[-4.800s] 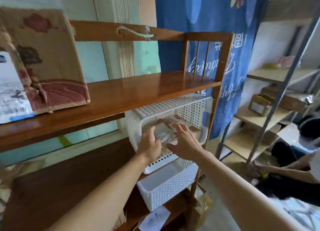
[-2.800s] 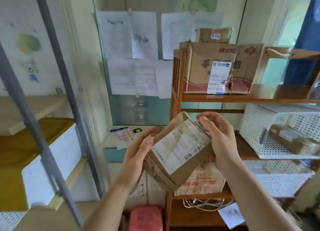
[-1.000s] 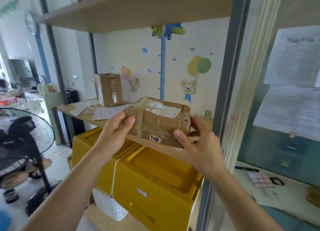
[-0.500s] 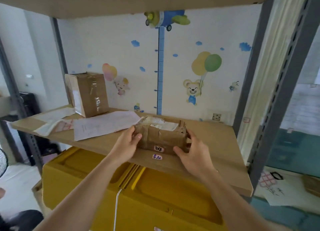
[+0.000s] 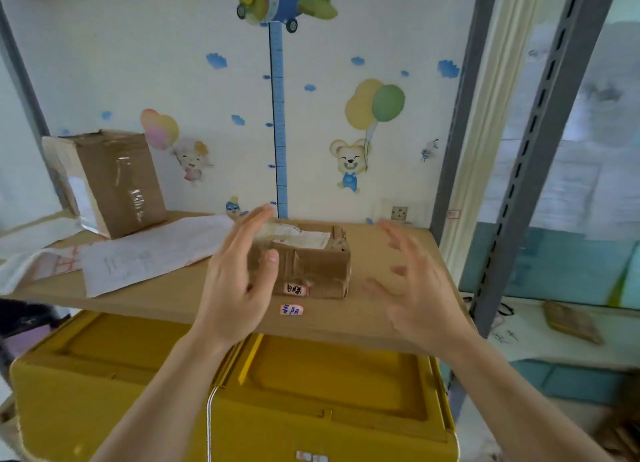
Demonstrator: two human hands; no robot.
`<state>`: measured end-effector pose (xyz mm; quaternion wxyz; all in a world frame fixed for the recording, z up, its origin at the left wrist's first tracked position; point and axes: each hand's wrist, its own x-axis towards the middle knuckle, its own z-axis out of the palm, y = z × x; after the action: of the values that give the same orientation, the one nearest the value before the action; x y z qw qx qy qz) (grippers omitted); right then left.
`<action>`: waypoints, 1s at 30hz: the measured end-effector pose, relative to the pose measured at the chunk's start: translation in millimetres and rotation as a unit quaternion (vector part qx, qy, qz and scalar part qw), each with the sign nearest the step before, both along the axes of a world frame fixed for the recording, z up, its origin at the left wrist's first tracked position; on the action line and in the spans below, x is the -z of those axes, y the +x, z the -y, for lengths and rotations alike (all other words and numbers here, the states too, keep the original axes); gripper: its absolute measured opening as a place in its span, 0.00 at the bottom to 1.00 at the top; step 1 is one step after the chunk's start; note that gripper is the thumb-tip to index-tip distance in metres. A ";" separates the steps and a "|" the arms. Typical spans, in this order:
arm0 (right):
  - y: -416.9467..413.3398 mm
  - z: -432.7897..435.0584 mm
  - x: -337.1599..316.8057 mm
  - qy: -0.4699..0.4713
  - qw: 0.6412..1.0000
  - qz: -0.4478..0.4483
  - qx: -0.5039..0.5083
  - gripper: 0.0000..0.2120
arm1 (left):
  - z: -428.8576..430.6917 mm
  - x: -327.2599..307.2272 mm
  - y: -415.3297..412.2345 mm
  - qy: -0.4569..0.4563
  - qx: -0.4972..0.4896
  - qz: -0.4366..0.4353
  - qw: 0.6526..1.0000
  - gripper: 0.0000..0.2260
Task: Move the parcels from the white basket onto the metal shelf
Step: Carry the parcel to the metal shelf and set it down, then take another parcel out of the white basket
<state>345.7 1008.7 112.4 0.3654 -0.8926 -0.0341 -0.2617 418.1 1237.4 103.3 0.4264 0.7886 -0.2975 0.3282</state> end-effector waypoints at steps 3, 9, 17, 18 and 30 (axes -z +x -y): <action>-34.0 28.1 -16.5 0.000 0.999 0.043 0.008 0.35 | 45.1 -24.4 -16.8 0.042 0.094 0.036 0.994 0.22; -128.7 131.4 -23.5 -0.002 0.986 0.122 0.111 0.35 | 191.9 -37.6 -70.8 0.076 0.275 0.083 0.955 0.22; -334.8 308.1 -12.1 -0.028 0.929 0.148 0.338 0.37 | 433.3 -26.4 -198.9 0.044 0.487 0.092 0.867 0.22; -363.7 326.4 -10.0 -0.038 0.919 0.147 0.364 0.37 | 462.7 -24.5 -223.9 0.044 0.508 0.093 0.855 0.22; -571.5 519.7 7.6 -0.040 0.866 0.120 0.484 0.37 | 734.9 -0.9 -430.4 0.057 0.621 0.018 0.781 0.24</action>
<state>-225.9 489.1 104.8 0.1498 -0.7727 0.3479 -0.5094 -12.3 502.4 104.3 0.4869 0.4494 -0.7489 -0.0107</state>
